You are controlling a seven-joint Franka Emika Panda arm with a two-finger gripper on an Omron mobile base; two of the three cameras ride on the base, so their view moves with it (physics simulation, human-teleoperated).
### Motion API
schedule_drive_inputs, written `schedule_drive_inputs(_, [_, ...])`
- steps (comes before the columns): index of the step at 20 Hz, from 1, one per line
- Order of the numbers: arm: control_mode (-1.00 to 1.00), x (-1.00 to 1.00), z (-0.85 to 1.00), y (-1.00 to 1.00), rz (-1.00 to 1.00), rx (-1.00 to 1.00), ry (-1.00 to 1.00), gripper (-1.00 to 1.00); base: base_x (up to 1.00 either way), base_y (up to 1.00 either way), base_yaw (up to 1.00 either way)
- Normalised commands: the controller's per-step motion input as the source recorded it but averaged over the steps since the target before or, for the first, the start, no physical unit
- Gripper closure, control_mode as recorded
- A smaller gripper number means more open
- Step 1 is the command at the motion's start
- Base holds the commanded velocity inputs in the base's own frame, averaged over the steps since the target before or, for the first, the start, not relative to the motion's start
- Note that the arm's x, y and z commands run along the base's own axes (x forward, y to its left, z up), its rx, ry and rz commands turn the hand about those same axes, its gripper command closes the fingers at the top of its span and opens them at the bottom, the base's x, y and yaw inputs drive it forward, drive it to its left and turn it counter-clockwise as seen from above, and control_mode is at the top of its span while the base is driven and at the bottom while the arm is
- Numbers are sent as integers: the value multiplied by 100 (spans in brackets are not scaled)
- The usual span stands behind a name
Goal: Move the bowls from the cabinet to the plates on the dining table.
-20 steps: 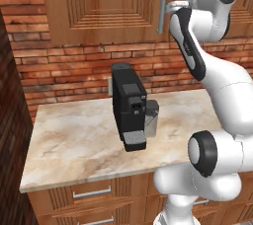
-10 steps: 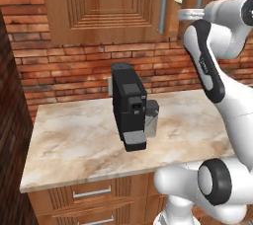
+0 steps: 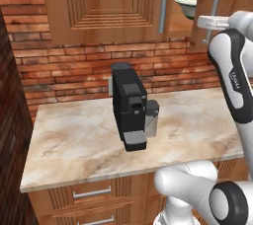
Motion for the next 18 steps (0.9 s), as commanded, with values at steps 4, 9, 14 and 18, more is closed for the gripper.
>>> schedule_drive_inputs(4, [-100,-49,4,-5,10,0,-6,-100,0,0,0])
schedule_drive_inputs(9, [-100,-57,12,38,5,-1,-2,-100,0,0,0])
schedule_drive_inputs(14, [-100,-4,0,67,0,0,8,-100,0,0,0])
schedule_drive_inputs(18, [-100,0,3,46,1,5,18,-100,0,0,0])
